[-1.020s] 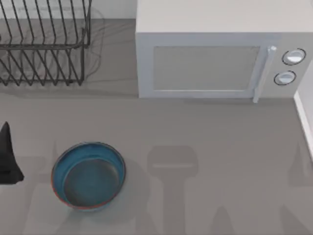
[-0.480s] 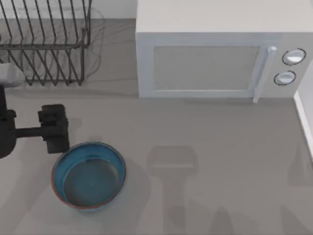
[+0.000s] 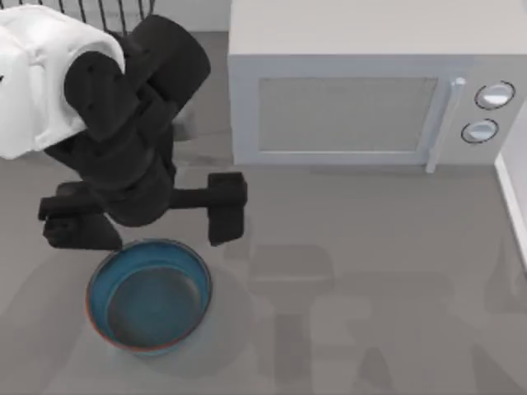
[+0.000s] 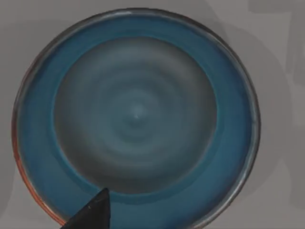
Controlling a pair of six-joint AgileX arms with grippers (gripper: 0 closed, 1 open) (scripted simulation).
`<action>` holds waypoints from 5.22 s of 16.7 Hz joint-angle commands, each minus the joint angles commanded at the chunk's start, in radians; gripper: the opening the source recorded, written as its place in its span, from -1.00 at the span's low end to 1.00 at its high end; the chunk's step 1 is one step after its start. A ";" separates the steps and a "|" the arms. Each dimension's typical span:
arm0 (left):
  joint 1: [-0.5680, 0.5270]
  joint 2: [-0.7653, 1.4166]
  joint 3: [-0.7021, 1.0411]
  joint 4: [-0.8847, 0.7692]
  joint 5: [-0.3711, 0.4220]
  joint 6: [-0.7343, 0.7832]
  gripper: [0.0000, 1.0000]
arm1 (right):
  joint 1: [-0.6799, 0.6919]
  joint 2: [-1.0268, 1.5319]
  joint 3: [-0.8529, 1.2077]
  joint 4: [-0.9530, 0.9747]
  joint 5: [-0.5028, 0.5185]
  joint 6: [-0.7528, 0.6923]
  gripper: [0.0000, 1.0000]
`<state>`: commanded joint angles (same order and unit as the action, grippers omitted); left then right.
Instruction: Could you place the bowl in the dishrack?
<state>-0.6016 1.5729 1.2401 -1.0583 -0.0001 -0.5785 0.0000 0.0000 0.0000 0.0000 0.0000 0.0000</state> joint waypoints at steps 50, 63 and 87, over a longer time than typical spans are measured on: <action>-0.091 0.350 -0.051 0.223 0.001 -0.089 -1.00 | 0.000 0.000 0.000 0.000 0.000 0.000 1.00; -0.101 0.290 0.589 -0.492 0.001 -0.101 -1.00 | 0.000 0.000 0.000 0.000 0.000 0.000 1.00; 0.544 -0.400 0.082 0.483 0.150 0.411 -1.00 | 0.000 0.000 0.000 0.000 0.000 0.000 1.00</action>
<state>-0.0581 1.1725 1.3220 -0.5751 0.1497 -0.1673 0.0000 0.0000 0.0000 0.0000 0.0000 0.0000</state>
